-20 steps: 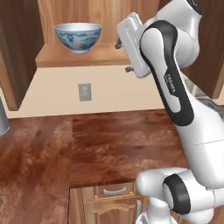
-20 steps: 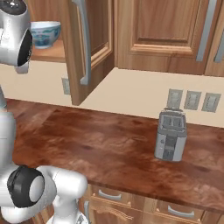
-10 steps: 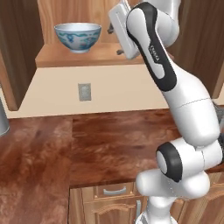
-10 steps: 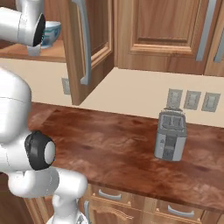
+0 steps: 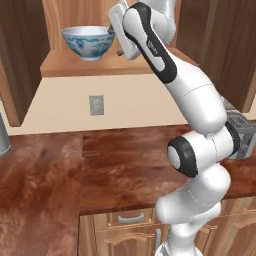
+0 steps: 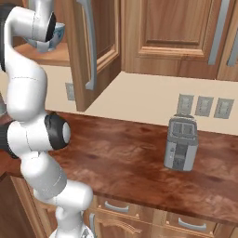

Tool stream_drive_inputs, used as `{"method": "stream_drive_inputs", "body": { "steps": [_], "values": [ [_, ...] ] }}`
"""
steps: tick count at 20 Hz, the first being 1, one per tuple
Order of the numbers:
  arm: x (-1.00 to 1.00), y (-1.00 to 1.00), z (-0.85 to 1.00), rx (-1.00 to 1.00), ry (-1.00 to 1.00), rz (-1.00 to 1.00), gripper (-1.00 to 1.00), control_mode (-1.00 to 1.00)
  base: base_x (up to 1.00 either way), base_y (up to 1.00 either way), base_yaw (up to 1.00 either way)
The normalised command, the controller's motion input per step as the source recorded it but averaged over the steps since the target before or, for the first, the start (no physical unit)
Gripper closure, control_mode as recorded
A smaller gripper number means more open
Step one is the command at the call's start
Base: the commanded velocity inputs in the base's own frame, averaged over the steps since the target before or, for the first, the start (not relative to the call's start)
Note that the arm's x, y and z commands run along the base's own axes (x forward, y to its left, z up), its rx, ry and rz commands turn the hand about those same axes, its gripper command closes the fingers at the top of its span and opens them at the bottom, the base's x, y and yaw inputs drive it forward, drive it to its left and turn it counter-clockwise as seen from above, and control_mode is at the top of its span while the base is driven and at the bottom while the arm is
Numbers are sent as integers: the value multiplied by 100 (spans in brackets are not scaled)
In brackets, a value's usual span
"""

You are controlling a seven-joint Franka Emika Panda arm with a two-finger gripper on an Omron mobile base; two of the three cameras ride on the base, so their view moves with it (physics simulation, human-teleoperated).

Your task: Pick up the bowls from the cabinet and place each bowl in front of a stool on the dining counter.

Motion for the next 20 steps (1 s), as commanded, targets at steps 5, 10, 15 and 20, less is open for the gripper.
{"method": "stream_drive_inputs", "body": {
  "steps": [5, 10, 15, 20],
  "values": [
    [60, 21, 1, 0, 1, 0, -100, -100, 0, 0, 0],
    [41, 26, 2, 0, 1, 0, -100, -100, 0, 0, 0],
    [27, 22, 0, 0, 3, 0, -100, -100, 0, 0, 0],
    [3, 8, -8, 0, 7, 0, -100, -100, 0, 0, 0]
  ]
}}
